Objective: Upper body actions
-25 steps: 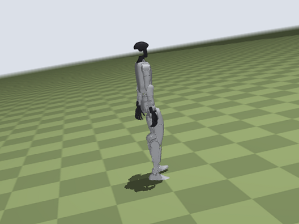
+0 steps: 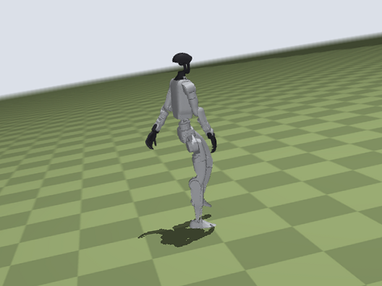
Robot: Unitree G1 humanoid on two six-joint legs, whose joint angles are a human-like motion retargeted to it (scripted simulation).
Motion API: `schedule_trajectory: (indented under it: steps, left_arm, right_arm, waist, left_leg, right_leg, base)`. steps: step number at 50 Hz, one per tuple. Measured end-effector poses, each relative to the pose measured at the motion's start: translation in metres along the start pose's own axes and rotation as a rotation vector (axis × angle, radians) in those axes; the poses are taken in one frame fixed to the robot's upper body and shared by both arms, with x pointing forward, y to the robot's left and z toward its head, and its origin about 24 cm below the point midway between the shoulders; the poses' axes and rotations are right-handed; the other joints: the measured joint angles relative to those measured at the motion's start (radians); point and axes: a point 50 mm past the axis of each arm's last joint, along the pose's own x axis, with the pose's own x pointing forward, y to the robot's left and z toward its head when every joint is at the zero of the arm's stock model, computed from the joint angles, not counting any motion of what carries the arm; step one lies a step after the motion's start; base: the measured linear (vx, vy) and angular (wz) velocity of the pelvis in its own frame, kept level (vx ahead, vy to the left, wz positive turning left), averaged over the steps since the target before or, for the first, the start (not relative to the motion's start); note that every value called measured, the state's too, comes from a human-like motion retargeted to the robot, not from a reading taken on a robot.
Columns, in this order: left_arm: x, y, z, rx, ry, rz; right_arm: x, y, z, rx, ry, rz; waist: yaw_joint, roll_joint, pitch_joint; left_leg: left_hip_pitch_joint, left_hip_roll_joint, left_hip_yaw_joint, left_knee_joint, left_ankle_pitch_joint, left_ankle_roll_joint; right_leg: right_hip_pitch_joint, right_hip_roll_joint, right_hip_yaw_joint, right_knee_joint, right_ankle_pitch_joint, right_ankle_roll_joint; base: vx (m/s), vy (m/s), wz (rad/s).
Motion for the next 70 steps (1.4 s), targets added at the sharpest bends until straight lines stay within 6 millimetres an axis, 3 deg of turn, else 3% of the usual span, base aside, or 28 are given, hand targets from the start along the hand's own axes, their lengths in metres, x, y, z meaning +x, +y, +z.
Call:
schedule_trajectory:
  steps: [2,5,7,9,12,15,18,20,22,25,30,33,35,36,38,40,42,43,45,47,51,55,58,61,63,65,68,70]
  left_arm:
    - [-0.002,0.000,0.010,-0.017,-0.048,0.020]
    - [-0.006,-0.003,0.027,-0.032,-0.102,0.042]
    - [-0.013,-0.008,0.052,-0.025,-0.169,0.066]
    - [-0.022,-0.016,0.078,-0.002,-0.252,0.079]
    - [-0.045,-0.042,0.129,0.090,-0.456,0.093]
    - [-0.077,-0.082,0.177,0.238,-0.658,0.032]
    - [-0.139,-0.137,0.231,0.432,-0.882,-0.108]
    - [-0.177,-0.164,0.253,0.538,-1.020,-0.172]
    - [-0.217,-0.182,0.269,0.657,-1.163,-0.222]
    - [-0.243,-0.183,0.281,0.675,-1.297,-0.156]
    - [-0.213,-0.168,0.270,0.515,-1.296,-0.041]
    - [-0.162,-0.144,0.247,0.494,-1.107,-0.031]
    - [-0.110,-0.116,0.210,0.449,-0.870,-0.002]
    - [-0.089,-0.100,0.190,0.424,-0.762,0.016]
    - [-0.056,-0.066,0.151,0.381,-0.566,0.058]
    - [-0.034,-0.033,0.113,0.357,-0.395,0.113]
    - [-0.028,-0.009,0.092,0.319,-0.278,0.173]
    - [-0.028,-0.001,0.087,0.294,-0.247,0.198]
    - [-0.023,0.020,0.066,0.221,-0.170,0.250]
    - [-0.017,0.035,0.039,0.166,-0.093,0.240]
    - [-0.010,0.031,0.018,0.091,-0.030,0.191]
    - [-0.009,0.020,0.023,0.029,-0.070,0.156]
    - [-0.013,0.010,0.042,0.053,-0.126,0.141]
    - [-0.022,-0.005,0.074,0.128,-0.231,0.147]
    - [-0.031,-0.017,0.099,0.185,-0.325,0.167]
    - [-0.046,-0.032,0.131,0.256,-0.468,0.199]
    - [-0.083,-0.069,0.185,0.375,-0.690,0.151]
    - [-0.132,-0.101,0.232,0.436,-0.894,0.083]
  right_arm:
    - [0.000,-0.009,0.012,-0.080,-0.080,-0.092]
    - [-0.002,-0.005,0.004,-0.133,-0.090,-0.164]
    - [-0.006,0.017,-0.026,-0.096,0.014,-0.139]
    - [-0.013,0.042,-0.059,-0.038,0.141,-0.075]
    - [-0.041,0.083,-0.119,0.077,0.425,0.047]
    - [-0.089,0.118,-0.179,0.196,0.763,0.128]
    - [-0.128,0.135,-0.216,0.352,0.984,0.114]
    - [-0.150,0.150,-0.231,0.429,1.069,0.066]
    - [-0.168,0.160,-0.241,0.510,1.175,0.013]
    - [-0.175,0.169,-0.242,0.626,1.234,-0.099]
    - [-0.158,0.170,-0.231,0.794,1.116,-0.118]
    - [-0.138,0.155,-0.219,0.715,1.045,-0.111]
    - [-0.115,0.140,-0.202,0.594,0.945,-0.088]
    - [-0.103,0.132,-0.192,0.538,0.881,-0.068]
    - [-0.082,0.119,-0.171,0.443,0.762,-0.026]
    - [-0.057,0.100,-0.142,0.379,0.613,0.003]
    - [-0.025,0.061,-0.091,0.338,0.392,-0.008]
    - [-0.015,0.047,-0.070,0.328,0.308,-0.020]
    - [-0.001,0.011,-0.019,0.298,0.089,-0.054]
    - [0.000,-0.019,0.019,0.242,-0.084,-0.048]
    - [-0.008,-0.059,0.058,0.096,-0.269,-0.124]
    - [-0.010,-0.065,0.059,0.091,-0.302,-0.245]
    - [-0.005,-0.035,0.025,0.139,-0.199,-0.203]
    - [-0.007,0.015,-0.034,0.211,0.037,-0.091]
    - [-0.018,0.050,-0.075,0.266,0.214,-0.012]
    - [-0.043,0.093,-0.123,0.333,0.437,0.081]
    - [-0.093,0.134,-0.181,0.409,0.747,0.146]
    - [-0.118,0.140,-0.205,0.467,0.908,0.097]
  waist:
    - [-0.008,-0.004,-0.004]
    - [-0.030,-0.005,-0.033]
    - [-0.038,0.003,-0.068]
    - [-0.038,0.010,-0.083]
    - [-0.060,0.043,-0.086]
    - [-0.140,0.069,-0.086]
    - [-0.078,0.131,-0.027]
    - [-0.054,0.131,0.003]
    - [-0.056,0.130,0.022]
    - [-0.116,0.137,0.039]
    - [-0.097,0.150,0.010]
    - [-0.084,0.145,-0.012]
    - [-0.090,0.129,-0.038]
    - [-0.088,0.122,-0.046]
    - [-0.072,0.095,-0.057]
    - [-0.028,0.056,-0.067]
    - [-0.024,-0.003,-0.023]
    - [-0.022,-0.008,-0.012]
    - [0.009,-0.005,-0.014]
    - [0.032,-0.013,-0.030]
    - [0.074,-0.002,-0.013]
    - [0.068,-0.001,-0.016]
    - [0.042,-0.009,-0.041]
    - [0.025,-0.013,-0.057]
    - [0.026,-0.006,-0.062]
    - [-0.014,0.018,-0.094]
    - [-0.110,0.078,-0.103]
    - [-0.067,0.111,-0.011]
  left_leg:
    - [0.042,-0.012,0.005,-0.052,0.010,-0.001]
    - [0.123,-0.078,-0.033,-0.205,0.035,-0.017]
    - [0.239,-0.131,-0.064,-0.427,0.030,-0.029]
    - [0.349,-0.154,-0.037,-0.609,-0.087,-0.027]
    - [0.504,-0.157,0.056,-0.872,-0.183,0.032]
    - [0.550,-0.153,-0.012,-0.989,-0.121,0.039]
    - [0.508,-0.074,-0.022,-0.960,-0.136,0.053]
    - [0.515,-0.049,0.071,-0.958,-0.136,0.054]
    - [0.520,-0.051,0.092,-0.964,-0.138,0.060]
    - [0.517,-0.035,0.073,-0.952,-0.142,0.066]
    - [0.531,-0.018,0.093,-0.944,-0.163,0.062]
    - [0.552,-0.031,0.109,-0.936,-0.182,0.053]
    - [0.556,-0.060,0.098,-0.904,-0.207,0.046]
    - [0.551,-0.069,0.091,-0.873,-0.223,0.040]
    - [0.540,-0.100,0.075,-0.804,-0.234,0.025]
    - [0.517,-0.109,0.130,-0.696,-0.168,0.002]
    - [0.393,-0.050,0.147,-0.431,0.013,-0.010]
    - [0.311,-0.007,0.125,-0.308,0.055,-0.003]
    - [0.088,-0.022,-0.019,-0.087,0.133,0.041]
    - [-0.038,-0.002,-0.024,0.081,0.061,0.048]
    - [-0.146,0.047,0.014,0.237,0.004,0.069]
    - [-0.132,0.030,0.024,0.219,0.009,0.050]
    - [-0.010,-0.023,0.027,0.044,0.040,0.027]
    - [0.193,-0.106,0.024,-0.283,0.109,0.007]
    - [0.327,-0.164,-0.006,-0.521,0.024,-0.007]
    - [0.480,-0.153,0.111,-0.720,-0.193,0.011]
    - [0.491,-0.144,-0.026,-0.868,-0.210,0.081]
    - [0.507,-0.045,0.075,-0.876,-0.202,0.064]
  right_leg:
    - [0.010,0.001,-0.004,0.003,-0.008,0.004]
    - [0.019,0.008,-0.017,0.003,-0.021,0.013]
    - [0.019,0.026,-0.024,0.018,-0.041,0.021]
    - [0.017,0.042,-0.023,0.048,-0.064,0.027]
    - [0.016,0.081,-0.050,0.127,-0.103,0.040]
    - [0.001,0.084,-0.140,0.245,-0.035,0.057]
    - [-0.228,0.022,-0.058,0.655,0.182,0.062]
    - [-0.382,0.043,0.057,0.858,0.244,0.020]
    - [-0.469,0.011,0.065,0.997,0.177,0.007]
    - [-0.521,0.004,0.048,1.090,0.137,-0.018]
    - [-0.468,0.068,0.087,0.981,0.158,0.015]
    - [-0.336,0.109,0.125,0.746,0.201,0.024]
    - [-0.187,0.129,0.143,0.470,0.203,0.042]
    - [-0.108,0.115,0.073,0.375,0.087,0.044]
    - [0.000,0.105,-0.010,0.212,-0.057,0.021]
    - [0.027,0.069,0.015,0.116,-0.066,0.012]
    - [0.046,0.014,0.010,0.058,-0.033,0.020]
    - [0.049,0.008,-0.016,0.041,-0.028,0.024]
    - [0.017,0.020,-0.022,0.015,-0.014,0.011]
    - [-0.004,0.017,-0.024,0.006,-0.003,-0.001]
    - [-0.013,0.014,-0.015,0.012,-0.003,-0.012]
    - [-0.010,0.015,-0.032,0.013,-0.008,-0.011]
    - [-0.001,0.016,-0.045,0.023,-0.025,-0.001]
    - [0.016,0.020,-0.042,0.049,-0.051,0.012]
    - [0.020,0.038,-0.023,0.082,-0.072,0.019]
    - [0.000,0.078,-0.037,0.136,-0.094,0.026]
    - [-0.069,0.106,-0.117,0.298,0.050,0.023]
    - [-0.199,0.081,-0.069,0.563,0.226,-0.002]
  base:
    - [0.02,-0.02,0.43]
    - [0.14,0.03,0.53]
    - [0.25,0.08,0.34]
    - [0.21,0.12,0.01]
    - [0.18,0.12,0.41]
    - [0.10,0.20,0.83]
    - [-0.20,0.12,-0.83]
    - [-0.11,0.06,-0.83]
    - [-0.18,0.10,-0.50]
    - [0.00,0.06,0.00]
    - [0.13,-0.06,-0.41]
    - [0.13,-0.05,-0.43]
    - [0.19,-0.04,0.15]
    - [0.18,-0.07,0.17]
    - [0.22,-0.13,-0.08]
    - [0.09,-0.19,-0.10]
    - [-0.37,-0.27,0.60]
    - [-0.44,-0.28,0.57]
    - [-0.35,-0.27,0.28]
    - [-0.04,-0.14,0.15]
    - [-0.04,0.01,-0.01]
    - [0.01,0.00,0.20]
    - [0.14,0.01,0.33]
    - [0.20,0.05,0.08]
    - [0.21,0.06,-0.19]
    - [0.27,0.10,0.53]
    - [0.02,0.10,0.51]
    - [-0.41,0.05,-1.53]
